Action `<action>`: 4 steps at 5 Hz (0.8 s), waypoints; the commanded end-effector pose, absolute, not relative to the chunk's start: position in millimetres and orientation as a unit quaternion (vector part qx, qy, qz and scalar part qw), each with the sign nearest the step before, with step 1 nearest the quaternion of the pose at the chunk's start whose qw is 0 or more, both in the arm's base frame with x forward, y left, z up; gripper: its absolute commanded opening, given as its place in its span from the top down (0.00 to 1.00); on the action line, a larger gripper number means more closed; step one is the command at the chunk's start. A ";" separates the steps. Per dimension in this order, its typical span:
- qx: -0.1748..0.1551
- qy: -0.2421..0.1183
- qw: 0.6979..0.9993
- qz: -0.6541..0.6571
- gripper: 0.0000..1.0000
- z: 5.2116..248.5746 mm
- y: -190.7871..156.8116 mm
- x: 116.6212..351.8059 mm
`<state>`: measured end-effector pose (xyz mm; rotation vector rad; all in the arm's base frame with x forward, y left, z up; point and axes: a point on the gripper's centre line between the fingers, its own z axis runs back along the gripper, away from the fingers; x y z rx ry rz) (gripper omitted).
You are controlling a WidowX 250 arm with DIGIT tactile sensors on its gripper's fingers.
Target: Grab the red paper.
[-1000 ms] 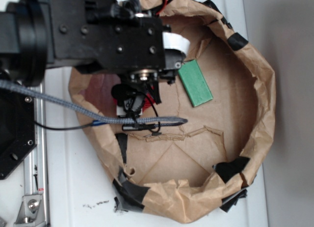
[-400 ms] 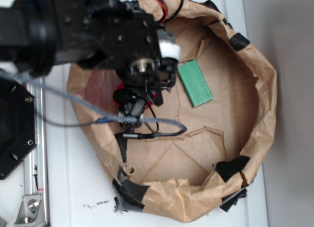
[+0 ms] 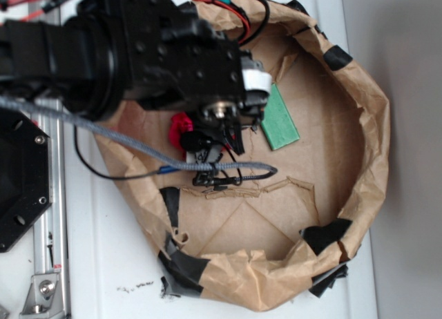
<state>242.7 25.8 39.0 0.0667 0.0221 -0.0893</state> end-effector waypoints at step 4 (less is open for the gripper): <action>0.064 -0.068 0.995 -0.019 0.00 175.7 37.9 260.6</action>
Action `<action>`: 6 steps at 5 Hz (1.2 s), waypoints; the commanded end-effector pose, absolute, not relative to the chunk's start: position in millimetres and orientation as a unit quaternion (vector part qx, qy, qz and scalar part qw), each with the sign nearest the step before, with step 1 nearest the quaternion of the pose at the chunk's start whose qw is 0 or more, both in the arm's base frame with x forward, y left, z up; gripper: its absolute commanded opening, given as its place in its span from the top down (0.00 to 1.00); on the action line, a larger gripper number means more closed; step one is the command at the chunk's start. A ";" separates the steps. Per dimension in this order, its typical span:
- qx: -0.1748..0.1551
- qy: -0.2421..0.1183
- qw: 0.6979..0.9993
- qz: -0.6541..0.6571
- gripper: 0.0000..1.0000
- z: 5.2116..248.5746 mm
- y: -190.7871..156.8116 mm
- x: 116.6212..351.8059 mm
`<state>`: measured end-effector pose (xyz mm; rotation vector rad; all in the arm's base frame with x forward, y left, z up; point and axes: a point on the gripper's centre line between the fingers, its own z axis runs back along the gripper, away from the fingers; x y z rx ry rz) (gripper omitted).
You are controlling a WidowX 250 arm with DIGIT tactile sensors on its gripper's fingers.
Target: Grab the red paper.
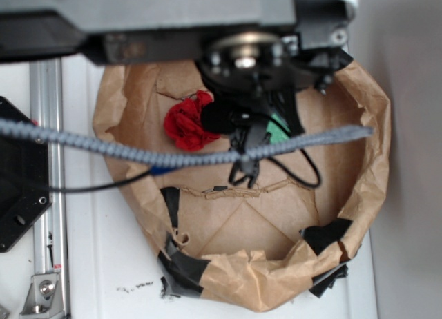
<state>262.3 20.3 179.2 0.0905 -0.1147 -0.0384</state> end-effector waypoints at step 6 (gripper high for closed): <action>-0.028 -0.019 0.995 -0.091 1.00 17.3 8.0 258.2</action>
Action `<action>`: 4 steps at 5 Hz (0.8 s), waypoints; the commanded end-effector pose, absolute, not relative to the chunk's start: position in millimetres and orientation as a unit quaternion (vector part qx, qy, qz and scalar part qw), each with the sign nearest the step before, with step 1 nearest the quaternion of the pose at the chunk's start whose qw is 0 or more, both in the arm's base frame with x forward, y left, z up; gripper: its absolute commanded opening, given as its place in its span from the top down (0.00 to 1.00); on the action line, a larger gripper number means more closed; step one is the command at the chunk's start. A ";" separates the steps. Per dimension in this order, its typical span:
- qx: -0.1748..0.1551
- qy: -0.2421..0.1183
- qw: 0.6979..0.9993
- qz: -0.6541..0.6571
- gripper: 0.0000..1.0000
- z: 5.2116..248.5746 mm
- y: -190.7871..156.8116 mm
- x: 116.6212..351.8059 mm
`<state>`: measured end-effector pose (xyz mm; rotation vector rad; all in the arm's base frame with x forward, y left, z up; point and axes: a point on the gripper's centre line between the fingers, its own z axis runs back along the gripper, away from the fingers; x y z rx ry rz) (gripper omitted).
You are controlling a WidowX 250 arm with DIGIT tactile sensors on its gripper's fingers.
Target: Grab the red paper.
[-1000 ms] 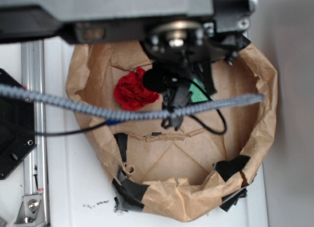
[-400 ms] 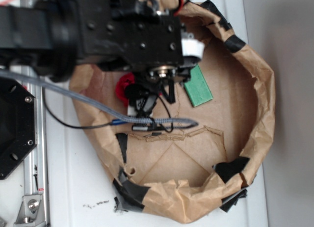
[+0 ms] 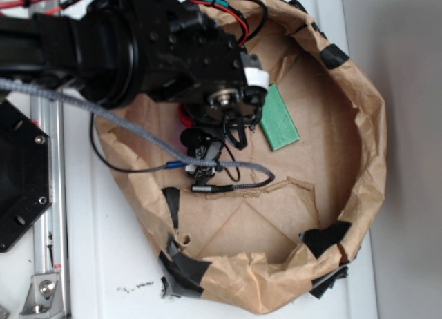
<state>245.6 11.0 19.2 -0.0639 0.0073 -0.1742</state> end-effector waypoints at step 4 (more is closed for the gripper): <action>-0.048 -0.057 0.996 -0.051 1.00 118.1 5.1 271.9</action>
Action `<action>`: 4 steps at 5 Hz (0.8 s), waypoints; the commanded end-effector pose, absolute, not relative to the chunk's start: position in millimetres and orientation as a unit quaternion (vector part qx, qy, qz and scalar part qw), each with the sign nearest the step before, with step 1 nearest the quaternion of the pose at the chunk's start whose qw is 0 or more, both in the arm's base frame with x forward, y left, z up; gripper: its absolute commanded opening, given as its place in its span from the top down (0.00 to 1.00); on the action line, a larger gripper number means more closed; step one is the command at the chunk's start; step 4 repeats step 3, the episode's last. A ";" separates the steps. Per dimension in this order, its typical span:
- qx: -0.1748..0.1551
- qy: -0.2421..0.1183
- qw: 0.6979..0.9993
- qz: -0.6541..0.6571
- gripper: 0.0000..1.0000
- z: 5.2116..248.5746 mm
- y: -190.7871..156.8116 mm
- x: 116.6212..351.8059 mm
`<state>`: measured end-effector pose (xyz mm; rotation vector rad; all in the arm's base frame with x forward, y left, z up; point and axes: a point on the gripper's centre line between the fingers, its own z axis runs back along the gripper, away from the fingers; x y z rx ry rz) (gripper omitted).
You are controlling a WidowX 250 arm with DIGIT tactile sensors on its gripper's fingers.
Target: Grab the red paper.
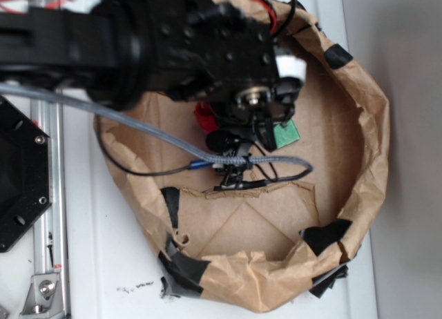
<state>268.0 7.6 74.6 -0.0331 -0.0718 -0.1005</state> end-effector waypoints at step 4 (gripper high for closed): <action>0.027 -0.079 0.996 -0.022 1.00 158.4 -8.9 249.0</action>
